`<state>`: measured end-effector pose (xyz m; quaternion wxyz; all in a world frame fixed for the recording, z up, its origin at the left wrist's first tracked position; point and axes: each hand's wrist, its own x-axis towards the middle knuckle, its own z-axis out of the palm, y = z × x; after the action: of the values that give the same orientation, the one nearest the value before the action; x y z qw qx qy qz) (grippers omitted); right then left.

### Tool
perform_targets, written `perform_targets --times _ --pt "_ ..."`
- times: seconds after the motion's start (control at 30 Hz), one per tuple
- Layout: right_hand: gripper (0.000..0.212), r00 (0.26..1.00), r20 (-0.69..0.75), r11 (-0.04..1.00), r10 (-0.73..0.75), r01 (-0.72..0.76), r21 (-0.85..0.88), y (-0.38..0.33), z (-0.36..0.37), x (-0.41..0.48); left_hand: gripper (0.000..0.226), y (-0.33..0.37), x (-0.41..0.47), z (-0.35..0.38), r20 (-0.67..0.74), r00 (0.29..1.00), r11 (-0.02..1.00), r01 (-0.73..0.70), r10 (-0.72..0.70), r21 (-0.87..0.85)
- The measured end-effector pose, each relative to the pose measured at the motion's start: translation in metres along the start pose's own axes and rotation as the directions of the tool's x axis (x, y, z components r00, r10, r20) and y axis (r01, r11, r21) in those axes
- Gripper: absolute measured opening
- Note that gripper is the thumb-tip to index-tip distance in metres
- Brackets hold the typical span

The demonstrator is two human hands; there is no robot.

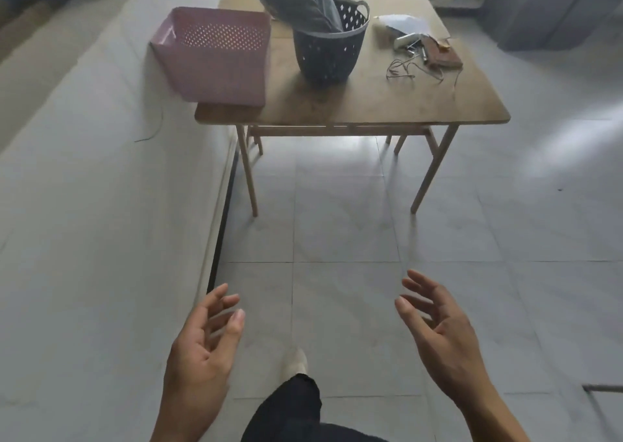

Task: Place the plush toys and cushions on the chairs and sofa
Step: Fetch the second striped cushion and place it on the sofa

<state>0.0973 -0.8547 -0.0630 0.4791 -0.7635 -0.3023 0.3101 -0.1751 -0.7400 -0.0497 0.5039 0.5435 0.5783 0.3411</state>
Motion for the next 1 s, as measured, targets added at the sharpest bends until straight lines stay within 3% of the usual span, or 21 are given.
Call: perform_targets --times 0.3,0.5,0.7,0.8,0.87,0.93,1.0 --pt "0.044 0.998 -0.056 0.999 -0.037 0.038 0.013 -0.086 0.026 0.232 0.039 0.13 0.248 0.074 0.155 0.984 0.991 -0.097 0.082 0.087" --pt "0.047 0.998 -0.037 0.998 -0.052 0.053 0.03 -0.09 0.047 0.419 0.046 0.153 0.401 0.16 0.119 0.99 0.989 -0.084 0.069 0.125" --pt "0.052 0.989 0.074 0.992 -0.125 0.123 0.031 -0.163 0.055 0.602 0.051 0.223 0.534 0.21 0.049 0.995 0.985 -0.094 0.088 0.144" --pt "0.052 0.975 0.101 0.98 -0.196 0.191 0.054 -0.199 0.065 0.673 0.059 0.246 0.593 0.222 -0.016 0.996 0.996 -0.089 0.089 0.032" --pt "0.053 0.965 0.121 0.973 -0.232 0.229 0.04 -0.214 0.08 0.72 0.072 0.252 0.634 0.229 -0.035 0.999 0.998 -0.012 0.01 -0.057" --pt "0.057 0.958 0.143 0.968 -0.247 0.25 -0.008 -0.224 0.098 0.759 0.074 0.256 0.673 0.235 -0.003 0.999 0.99 0.031 -0.032 -0.14" --pt "0.069 0.947 0.163 0.955 -0.277 0.29 -0.066 -0.228 0.118 0.79 0.07 0.263 0.711 0.241 0.02 1.0 0.971 -0.011 0.016 -0.239"
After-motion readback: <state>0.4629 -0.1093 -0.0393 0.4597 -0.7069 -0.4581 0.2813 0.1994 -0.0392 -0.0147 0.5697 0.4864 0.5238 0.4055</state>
